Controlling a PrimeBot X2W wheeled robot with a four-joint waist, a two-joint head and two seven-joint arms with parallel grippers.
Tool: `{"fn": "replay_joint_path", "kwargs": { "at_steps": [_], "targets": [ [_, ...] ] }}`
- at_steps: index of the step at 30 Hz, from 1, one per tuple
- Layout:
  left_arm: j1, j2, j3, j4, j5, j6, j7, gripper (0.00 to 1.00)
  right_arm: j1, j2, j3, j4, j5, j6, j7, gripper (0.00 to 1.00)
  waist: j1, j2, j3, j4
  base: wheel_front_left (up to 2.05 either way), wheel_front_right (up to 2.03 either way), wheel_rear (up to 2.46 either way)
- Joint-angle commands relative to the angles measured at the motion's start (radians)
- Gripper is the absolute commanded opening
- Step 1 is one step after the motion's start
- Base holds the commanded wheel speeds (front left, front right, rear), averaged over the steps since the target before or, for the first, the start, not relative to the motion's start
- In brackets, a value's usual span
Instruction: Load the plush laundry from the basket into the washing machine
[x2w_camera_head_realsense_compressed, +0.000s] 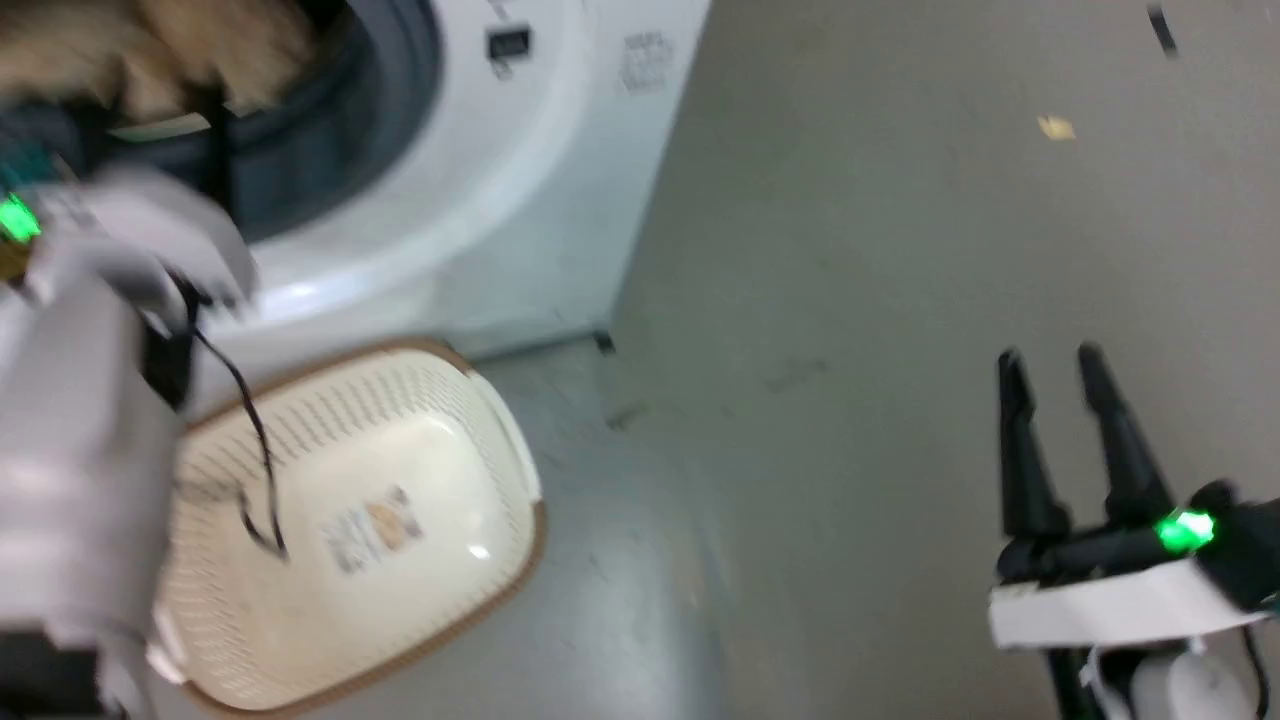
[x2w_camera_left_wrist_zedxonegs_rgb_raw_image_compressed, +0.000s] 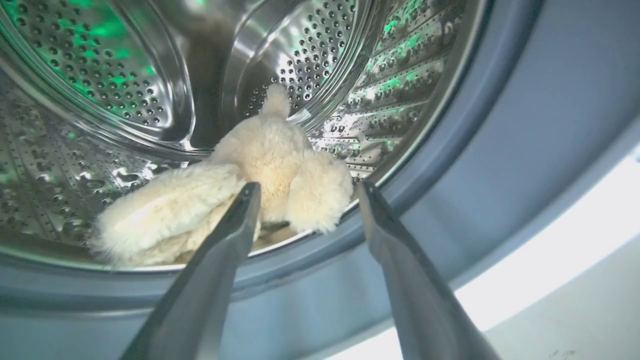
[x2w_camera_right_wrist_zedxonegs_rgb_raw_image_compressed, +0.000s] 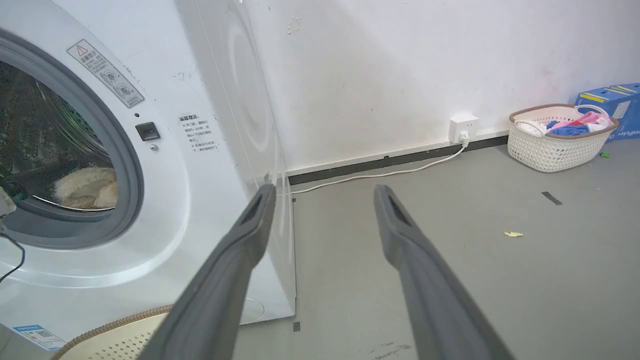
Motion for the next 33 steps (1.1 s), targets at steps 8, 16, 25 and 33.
{"fn": "replay_joint_path", "kwargs": {
  "at_steps": [8, 16, 25, 33],
  "targets": [
    [0.404, -0.078, 0.081, -0.311, -0.076, 0.004, -0.018, 1.0, 0.104, 0.0, 0.013, 0.048, -0.089, 0.001, -0.004, 1.0, 0.0003, 0.0, -0.265, 0.168, 0.0, 0.0, 0.0],
    [0.771, -0.142, 0.151, -0.627, -0.08, 0.048, -0.018, 1.0, 0.158, 0.0, 0.029, 0.067, -0.117, 0.001, -0.004, 1.0, 0.0003, 0.0, -0.347, 0.25, 0.0, 0.0, 0.0],
    [1.006, -0.225, 0.162, -0.791, -0.057, 0.073, -0.018, 1.0, 0.202, 0.0, 0.061, 0.077, -0.122, 0.001, -0.004, 1.0, 0.0003, 0.0, -0.389, 0.32, 0.0, 0.0, 0.0],
    [1.119, -0.275, 0.15, -0.831, 0.0, 0.072, -0.018, 1.0, 0.247, 0.0, 0.061, 0.075, -0.103, 0.001, -0.004, 1.0, 0.0003, 0.0, -0.409, 0.375, 0.0, 0.0, 0.0]
  ]
}}
